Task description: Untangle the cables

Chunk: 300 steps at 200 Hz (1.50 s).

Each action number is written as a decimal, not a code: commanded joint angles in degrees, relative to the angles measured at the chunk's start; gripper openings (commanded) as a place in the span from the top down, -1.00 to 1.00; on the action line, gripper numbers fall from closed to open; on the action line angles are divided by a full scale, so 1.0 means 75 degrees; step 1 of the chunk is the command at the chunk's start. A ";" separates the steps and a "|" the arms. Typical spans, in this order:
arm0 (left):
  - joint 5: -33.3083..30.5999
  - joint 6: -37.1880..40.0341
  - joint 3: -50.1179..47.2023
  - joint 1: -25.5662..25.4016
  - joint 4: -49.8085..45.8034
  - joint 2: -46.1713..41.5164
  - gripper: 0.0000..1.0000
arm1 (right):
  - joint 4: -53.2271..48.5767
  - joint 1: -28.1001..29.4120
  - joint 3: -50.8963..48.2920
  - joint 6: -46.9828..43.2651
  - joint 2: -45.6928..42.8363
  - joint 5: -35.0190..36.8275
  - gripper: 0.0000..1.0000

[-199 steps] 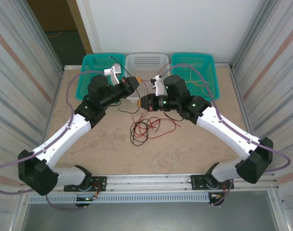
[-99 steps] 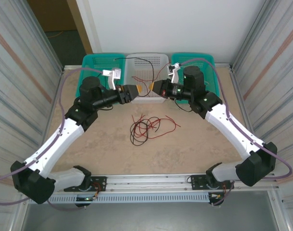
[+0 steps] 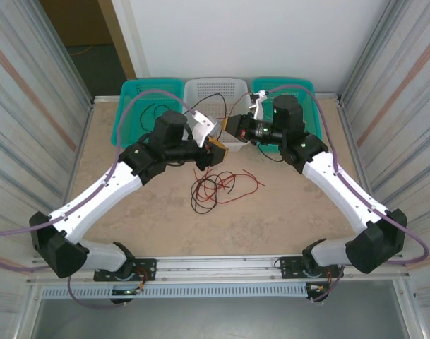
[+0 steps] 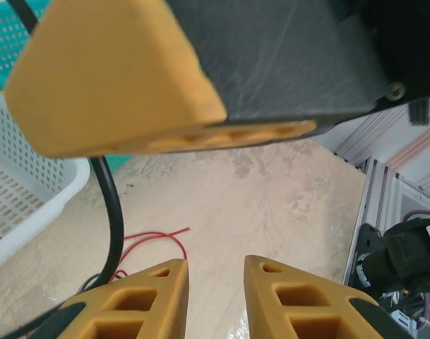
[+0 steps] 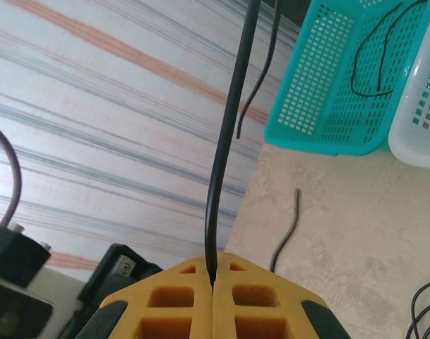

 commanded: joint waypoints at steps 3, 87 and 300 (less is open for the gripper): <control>-0.0160 0.0042 -0.0118 -0.0051 0.0001 -0.0061 0.50 | 0.0265 -0.0077 -0.0086 0.0234 -0.0306 -0.0169 1.00; -0.0164 -0.1602 -0.0766 -0.0051 0.1158 -0.0251 1.00 | 0.0818 -0.0147 -0.0424 0.0481 -0.0369 -0.0102 1.00; -0.0116 -0.0009 -0.0328 0.0580 0.0827 -0.0078 0.56 | 0.0837 0.0027 -0.0526 0.0489 -0.0346 -0.0238 1.00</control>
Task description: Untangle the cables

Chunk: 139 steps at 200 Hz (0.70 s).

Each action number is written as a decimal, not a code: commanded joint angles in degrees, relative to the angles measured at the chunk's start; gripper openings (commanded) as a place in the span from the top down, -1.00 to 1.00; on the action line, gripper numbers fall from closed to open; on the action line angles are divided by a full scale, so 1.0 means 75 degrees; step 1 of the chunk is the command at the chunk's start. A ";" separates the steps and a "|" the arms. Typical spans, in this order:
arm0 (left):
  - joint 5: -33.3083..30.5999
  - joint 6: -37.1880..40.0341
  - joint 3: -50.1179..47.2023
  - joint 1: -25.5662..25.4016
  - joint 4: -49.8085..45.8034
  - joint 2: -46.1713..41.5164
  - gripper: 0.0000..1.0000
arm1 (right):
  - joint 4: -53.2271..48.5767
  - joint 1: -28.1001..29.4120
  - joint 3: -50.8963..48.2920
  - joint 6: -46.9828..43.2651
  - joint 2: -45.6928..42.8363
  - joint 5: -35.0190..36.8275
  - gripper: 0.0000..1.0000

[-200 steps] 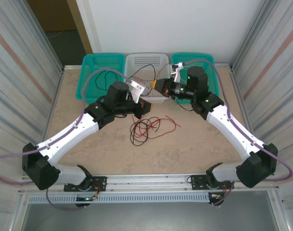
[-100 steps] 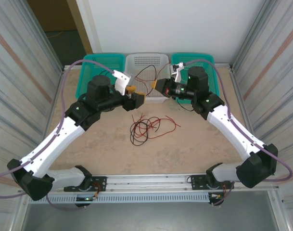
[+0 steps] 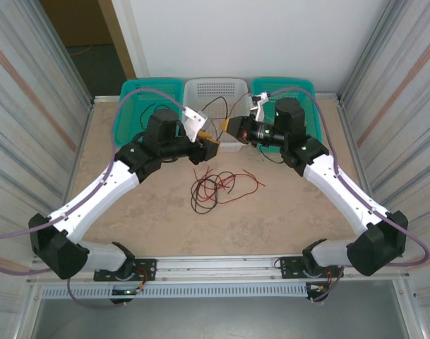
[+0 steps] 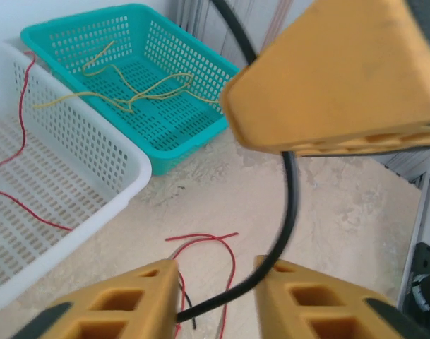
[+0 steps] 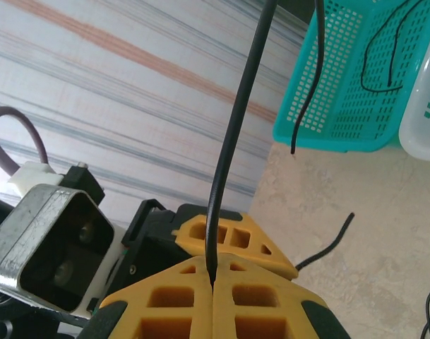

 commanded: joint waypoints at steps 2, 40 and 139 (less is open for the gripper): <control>0.0266 -0.0253 -0.0054 0.0019 0.0508 0.0011 0.58 | 0.0343 0.0060 -0.0144 0.0157 -0.0185 -0.0071 1.00; 0.0469 -0.0718 -0.0384 0.0017 0.0857 -0.0032 0.99 | 0.0456 0.0060 -0.0166 0.0250 -0.0142 -0.0068 1.00; -0.1482 -0.0875 0.0030 0.0564 -0.0066 0.0129 1.00 | -0.1568 -0.0901 0.0057 -0.0318 -0.0338 0.0885 -0.28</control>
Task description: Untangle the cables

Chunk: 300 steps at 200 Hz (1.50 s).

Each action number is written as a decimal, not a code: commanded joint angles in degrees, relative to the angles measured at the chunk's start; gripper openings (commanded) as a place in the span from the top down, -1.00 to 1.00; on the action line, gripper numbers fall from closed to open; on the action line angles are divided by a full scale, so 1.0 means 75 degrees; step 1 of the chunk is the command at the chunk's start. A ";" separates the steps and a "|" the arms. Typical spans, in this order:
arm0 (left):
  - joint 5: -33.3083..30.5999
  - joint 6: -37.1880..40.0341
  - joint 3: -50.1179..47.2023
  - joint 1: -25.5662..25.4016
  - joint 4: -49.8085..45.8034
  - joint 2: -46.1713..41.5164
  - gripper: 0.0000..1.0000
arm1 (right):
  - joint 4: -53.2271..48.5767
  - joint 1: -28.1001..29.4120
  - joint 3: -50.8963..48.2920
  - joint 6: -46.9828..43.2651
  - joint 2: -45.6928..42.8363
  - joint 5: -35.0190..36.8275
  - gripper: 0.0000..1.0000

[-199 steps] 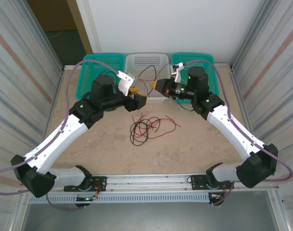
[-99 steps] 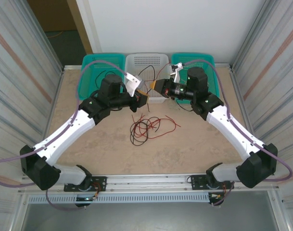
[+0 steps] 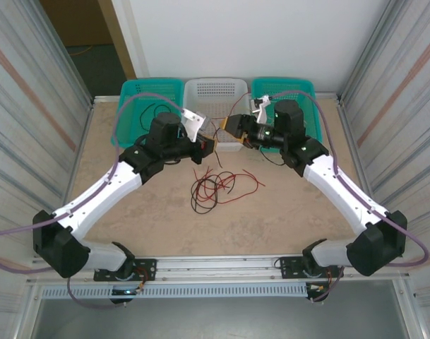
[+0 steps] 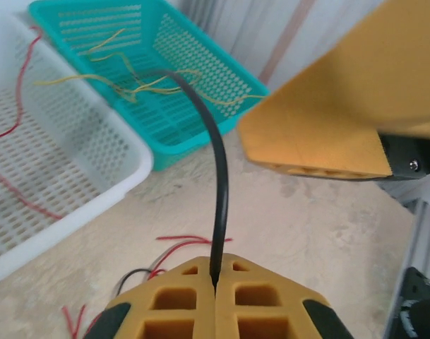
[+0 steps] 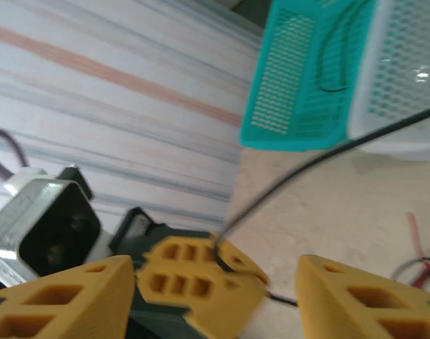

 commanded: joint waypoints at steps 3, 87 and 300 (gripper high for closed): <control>-0.1080 0.0048 0.0482 0.0431 -0.0483 -0.0006 1.00 | -0.0894 -0.0616 0.0151 -0.0265 -0.0386 0.0366 -0.28; -0.1906 0.0153 0.2255 0.2377 -0.0463 0.0984 1.00 | -0.1589 -0.0854 -0.0258 -0.0574 -0.0879 0.0464 -0.19; -0.0565 -0.2063 -0.0884 0.1213 -0.0909 -0.0834 -0.07 | -0.4077 0.1051 -0.0432 -0.1487 0.1934 0.3178 0.11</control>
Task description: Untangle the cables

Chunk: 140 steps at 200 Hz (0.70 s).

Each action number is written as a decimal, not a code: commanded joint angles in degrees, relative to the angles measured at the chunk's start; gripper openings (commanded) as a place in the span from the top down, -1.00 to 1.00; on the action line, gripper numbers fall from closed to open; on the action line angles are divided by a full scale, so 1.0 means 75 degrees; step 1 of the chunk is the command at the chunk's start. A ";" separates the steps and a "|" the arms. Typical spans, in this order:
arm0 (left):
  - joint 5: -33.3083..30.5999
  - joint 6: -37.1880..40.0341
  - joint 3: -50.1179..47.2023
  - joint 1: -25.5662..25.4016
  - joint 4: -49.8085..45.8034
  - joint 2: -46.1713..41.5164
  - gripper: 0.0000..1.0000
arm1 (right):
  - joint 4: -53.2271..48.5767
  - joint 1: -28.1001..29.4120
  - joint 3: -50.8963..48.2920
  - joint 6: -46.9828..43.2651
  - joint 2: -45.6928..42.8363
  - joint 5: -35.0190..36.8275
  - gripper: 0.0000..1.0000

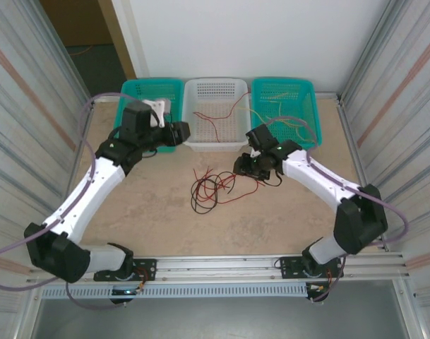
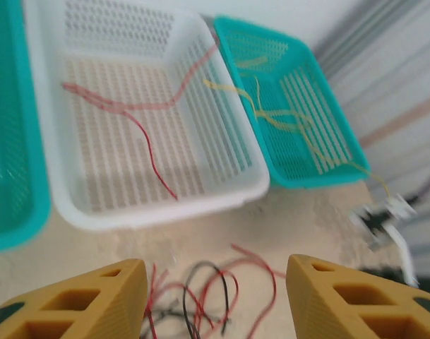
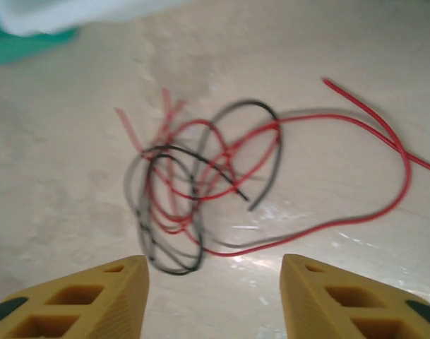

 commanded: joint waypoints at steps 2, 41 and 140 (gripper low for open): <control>-0.0211 -0.0222 -0.0842 -0.0377 -0.0047 -0.0312 -0.07 | 0.0084 0.0153 -0.0093 0.0275 0.0395 0.0055 0.11; -0.0450 -0.0876 -0.1760 -0.0748 0.0322 -0.0780 -0.04 | 0.1254 0.0123 -0.0106 0.1071 0.1189 -0.0401 0.11; -0.0319 -0.1008 -0.2360 -0.0774 0.0293 -0.1116 -0.04 | 0.2004 0.0036 0.0068 0.1619 0.2584 -0.0673 0.79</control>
